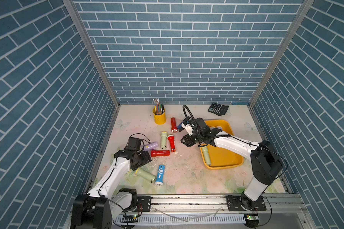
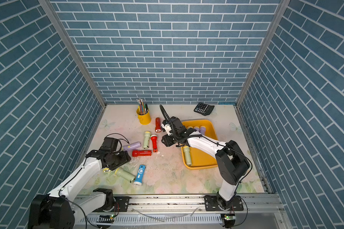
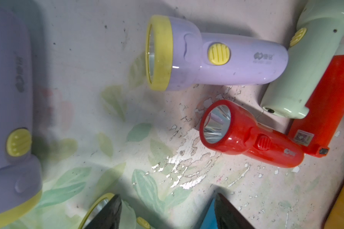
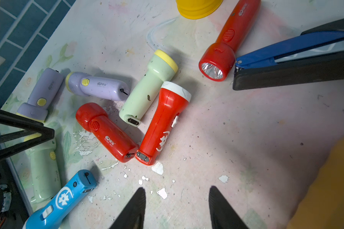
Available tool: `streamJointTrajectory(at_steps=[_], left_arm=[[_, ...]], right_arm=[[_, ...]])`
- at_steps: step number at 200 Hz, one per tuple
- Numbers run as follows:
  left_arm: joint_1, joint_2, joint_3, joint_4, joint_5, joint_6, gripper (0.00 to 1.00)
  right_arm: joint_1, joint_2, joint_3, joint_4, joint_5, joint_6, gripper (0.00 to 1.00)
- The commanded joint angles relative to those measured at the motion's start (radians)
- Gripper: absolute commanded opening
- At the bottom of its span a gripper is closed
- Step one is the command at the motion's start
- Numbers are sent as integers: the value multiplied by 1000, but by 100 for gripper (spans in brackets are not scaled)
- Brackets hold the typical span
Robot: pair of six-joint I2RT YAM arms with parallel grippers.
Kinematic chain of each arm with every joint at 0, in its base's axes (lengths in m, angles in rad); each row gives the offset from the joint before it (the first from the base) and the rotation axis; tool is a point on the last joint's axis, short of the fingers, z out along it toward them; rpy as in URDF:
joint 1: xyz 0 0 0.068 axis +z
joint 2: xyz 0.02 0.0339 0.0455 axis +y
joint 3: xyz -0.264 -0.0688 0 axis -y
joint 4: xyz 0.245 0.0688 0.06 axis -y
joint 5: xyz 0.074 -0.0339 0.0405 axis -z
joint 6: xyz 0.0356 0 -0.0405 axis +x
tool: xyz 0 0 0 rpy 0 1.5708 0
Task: Put the flashlights into the storage boxes
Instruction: Pick up the flashlight from the center of the board.
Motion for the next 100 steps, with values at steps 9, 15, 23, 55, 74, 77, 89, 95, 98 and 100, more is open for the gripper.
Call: streamJointTrajectory(at_steps=[9, 15, 23, 55, 74, 77, 89, 95, 98, 100], left_arm=[[8, -55, 7, -43, 1, -10, 70], [8, -82, 9, -53, -7, -12, 70], [8, -118, 11, -64, -14, -23, 70], [8, -205, 7, -103, 12, -56, 68], [3, -212, 6, -99, 78, -49, 65], [3, -210, 7, -99, 87, -49, 65], [-7, -206, 13, -106, 101, -46, 64], [-18, -205, 15, -108, 99, -46, 64], [-24, -203, 15, -108, 96, -45, 64], [-27, -201, 15, -109, 96, -44, 64]], right_arm=[[6, -19, -16, 32, -9, 22, 53], [6, -22, -23, 41, -13, 24, 53], [7, -24, -30, 46, -21, 24, 53], [34, -41, -59, 40, -69, -4, 53], [37, -56, -82, 40, -77, -28, 53], [36, -60, -84, 40, -76, -34, 53], [37, -76, -93, 56, -75, -48, 53], [37, -84, -101, 67, -72, -52, 53], [37, -88, -104, 75, -70, -53, 53], [37, -92, -107, 82, -69, -54, 53]])
